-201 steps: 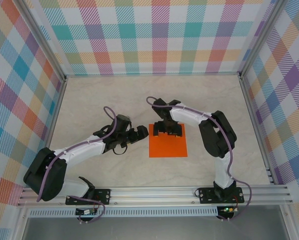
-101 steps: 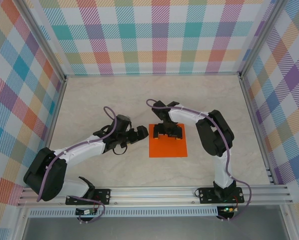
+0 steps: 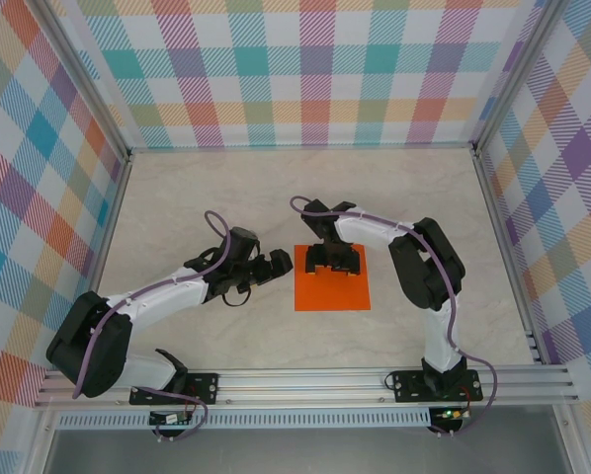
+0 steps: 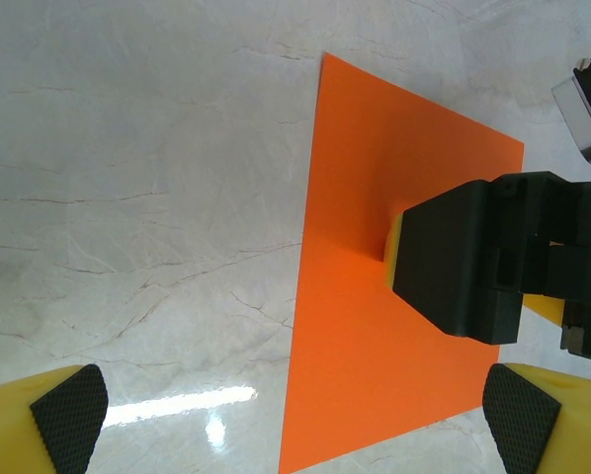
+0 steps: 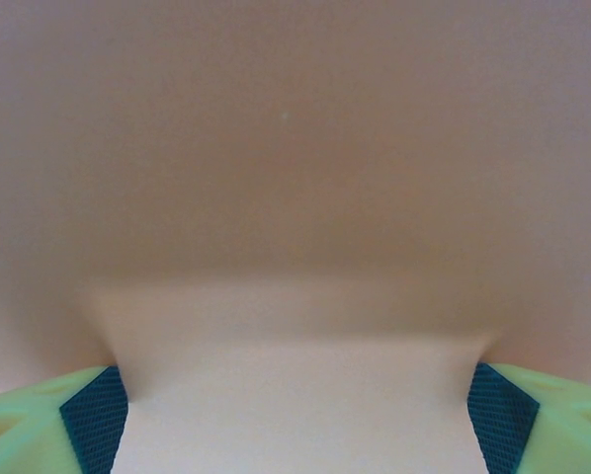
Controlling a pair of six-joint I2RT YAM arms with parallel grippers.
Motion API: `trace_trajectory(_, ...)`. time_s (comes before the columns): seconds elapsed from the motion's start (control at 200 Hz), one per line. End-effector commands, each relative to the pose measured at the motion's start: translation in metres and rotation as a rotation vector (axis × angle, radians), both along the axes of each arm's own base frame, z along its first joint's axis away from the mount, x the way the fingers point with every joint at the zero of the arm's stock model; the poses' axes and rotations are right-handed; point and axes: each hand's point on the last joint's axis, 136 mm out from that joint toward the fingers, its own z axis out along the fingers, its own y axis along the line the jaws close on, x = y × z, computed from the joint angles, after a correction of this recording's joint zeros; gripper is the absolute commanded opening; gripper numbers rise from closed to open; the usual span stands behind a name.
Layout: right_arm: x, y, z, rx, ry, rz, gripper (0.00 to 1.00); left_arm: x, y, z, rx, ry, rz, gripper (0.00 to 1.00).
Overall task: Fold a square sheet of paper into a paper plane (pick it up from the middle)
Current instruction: First fold in half a square sheet of paper at the center of the table.
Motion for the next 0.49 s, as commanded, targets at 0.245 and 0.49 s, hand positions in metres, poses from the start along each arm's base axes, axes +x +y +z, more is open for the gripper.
trace_trajectory(0.245,-0.025,-0.008,-0.037,-0.047,0.125,0.009,0.84,0.000,-0.002,0.010,0.006,-0.021,-0.007,1.00)
trace_trajectory(0.49,-0.018,-0.001,-0.023,-0.016,0.098,0.023,0.82,0.000,-0.002,0.011,0.007,-0.019,-0.009,1.00)
